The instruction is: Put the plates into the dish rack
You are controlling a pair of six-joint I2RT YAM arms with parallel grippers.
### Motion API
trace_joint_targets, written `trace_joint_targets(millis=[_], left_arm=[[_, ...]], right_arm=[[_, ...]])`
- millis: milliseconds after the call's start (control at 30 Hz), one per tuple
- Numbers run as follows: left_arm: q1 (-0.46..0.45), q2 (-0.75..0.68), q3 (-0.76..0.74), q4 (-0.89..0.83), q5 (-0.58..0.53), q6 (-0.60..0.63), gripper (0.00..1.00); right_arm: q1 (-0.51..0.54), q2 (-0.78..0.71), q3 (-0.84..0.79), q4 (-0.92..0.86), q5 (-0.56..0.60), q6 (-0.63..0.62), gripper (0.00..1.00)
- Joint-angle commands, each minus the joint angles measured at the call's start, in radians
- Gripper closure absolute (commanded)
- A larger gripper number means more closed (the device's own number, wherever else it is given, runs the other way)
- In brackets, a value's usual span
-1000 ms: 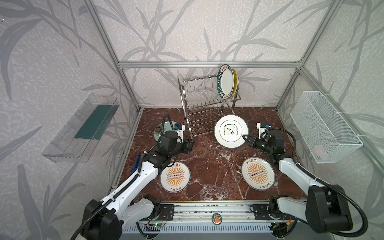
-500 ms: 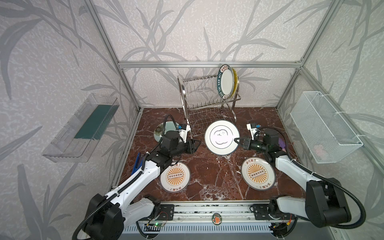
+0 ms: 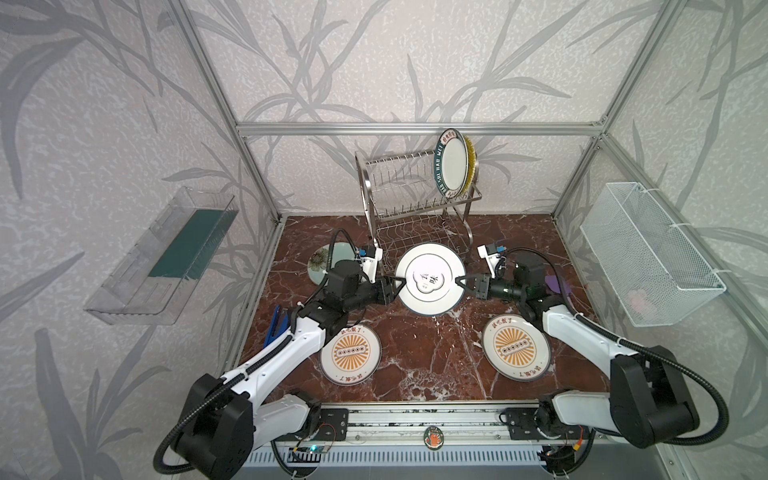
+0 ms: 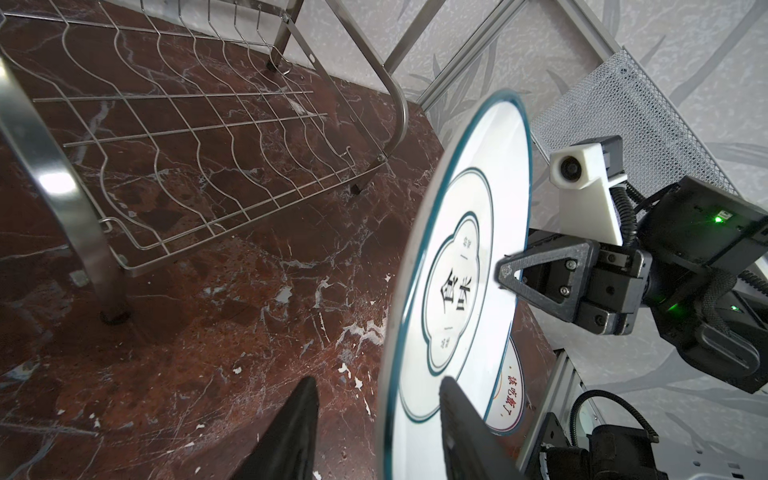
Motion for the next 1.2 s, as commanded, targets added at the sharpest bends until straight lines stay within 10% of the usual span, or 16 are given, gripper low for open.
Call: trace_joint_targets(millis=[0,600,1167], left_arm=[[0.002,0.006,-0.021,0.076,0.026,-0.019,0.59],[0.002,-0.022,-0.037,0.083,-0.018,-0.018,1.0],[0.002,-0.02,-0.092,0.299,-0.097,-0.198,1.0]], right_arm=[[0.016,-0.002,0.036,0.087,-0.04,0.02,1.0],[0.048,0.021,0.052,0.13,-0.017,0.05,1.0],[0.058,0.006,0.034,0.202,0.036,0.098,0.94]])
